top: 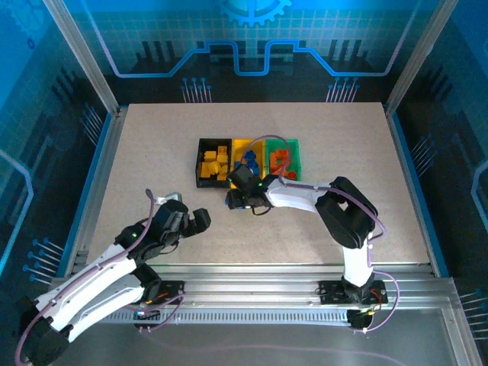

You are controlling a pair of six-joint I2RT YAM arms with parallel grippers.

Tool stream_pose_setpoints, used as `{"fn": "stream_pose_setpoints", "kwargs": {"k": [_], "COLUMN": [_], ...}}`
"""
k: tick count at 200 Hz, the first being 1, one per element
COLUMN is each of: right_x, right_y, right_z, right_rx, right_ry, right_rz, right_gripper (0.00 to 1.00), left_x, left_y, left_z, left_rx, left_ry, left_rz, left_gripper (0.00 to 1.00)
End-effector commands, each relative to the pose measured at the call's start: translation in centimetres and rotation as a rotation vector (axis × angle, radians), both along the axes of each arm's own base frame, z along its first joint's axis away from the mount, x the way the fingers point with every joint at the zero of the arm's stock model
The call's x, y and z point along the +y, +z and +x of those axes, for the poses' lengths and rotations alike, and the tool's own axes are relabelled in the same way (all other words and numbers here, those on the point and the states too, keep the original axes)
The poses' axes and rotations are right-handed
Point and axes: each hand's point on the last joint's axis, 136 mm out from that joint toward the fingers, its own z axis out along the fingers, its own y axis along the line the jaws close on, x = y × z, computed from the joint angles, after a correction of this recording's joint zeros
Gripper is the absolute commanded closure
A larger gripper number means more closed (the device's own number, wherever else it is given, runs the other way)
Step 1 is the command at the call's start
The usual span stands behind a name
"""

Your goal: Sort the legos into containers by color

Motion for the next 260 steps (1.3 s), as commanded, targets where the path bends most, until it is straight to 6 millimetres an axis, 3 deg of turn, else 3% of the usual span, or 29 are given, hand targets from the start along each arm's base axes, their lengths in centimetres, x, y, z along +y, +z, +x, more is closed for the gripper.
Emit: {"fn": "stream_pose_setpoints", "kwargs": {"k": [1, 45, 82, 105, 136, 159, 184, 213, 243, 260], "right_x": [-1.2, -4.8, -2.6, -1.8, -2.8, -3.7, -4.7, -5.6, -5.1, -4.7], "right_y": [-1.0, 0.2, 0.6, -0.1, -1.3, -1.9, -2.1, 0.9, 7.7, 10.0], "right_z": [-0.2, -1.0, -0.2, 0.3, 0.0, -0.5, -0.9, -0.5, 1.2, 2.8], "right_rx": [0.029, -0.002, -0.001, 0.017, 0.04, 0.055, 0.058, -0.019, -0.168, -0.202], "right_ry": [-0.048, -0.125, -0.039, -0.034, -0.062, -0.065, -0.064, -0.03, 0.01, 0.007], "right_rz": [-0.076, -0.111, -0.058, -0.069, -0.106, -0.123, -0.137, -0.121, -0.056, -0.036], "right_gripper": [0.43, 0.47, 0.31, 0.3, 0.44, 0.47, 0.59, 0.67, 0.68, 0.67], "left_x": [0.5, 0.5, 0.5, 0.5, 0.7, 0.6, 0.4, 0.3, 0.4, 0.3], "left_y": [-0.7, -0.7, -0.7, -0.8, -1.1, -1.1, -0.9, -0.9, -1.1, -1.1], "left_z": [-0.5, -0.4, -0.3, -0.4, -0.6, -0.5, -0.2, -0.1, -0.2, 0.0], "left_rx": [0.02, 0.017, 0.014, 0.019, 0.031, 0.026, 0.014, 0.013, 0.019, 0.016], "left_ry": [0.005, 0.003, 0.006, 0.009, 0.011, 0.011, 0.013, 0.008, 0.005, 0.006], "left_rz": [0.014, 0.01, 0.008, 0.008, 0.012, 0.008, -0.002, 0.001, 0.005, 0.004], "left_gripper": [0.01, 0.01, 0.01, 0.01, 0.01, 0.01, 0.01, 0.01, 0.01, 0.01]}}
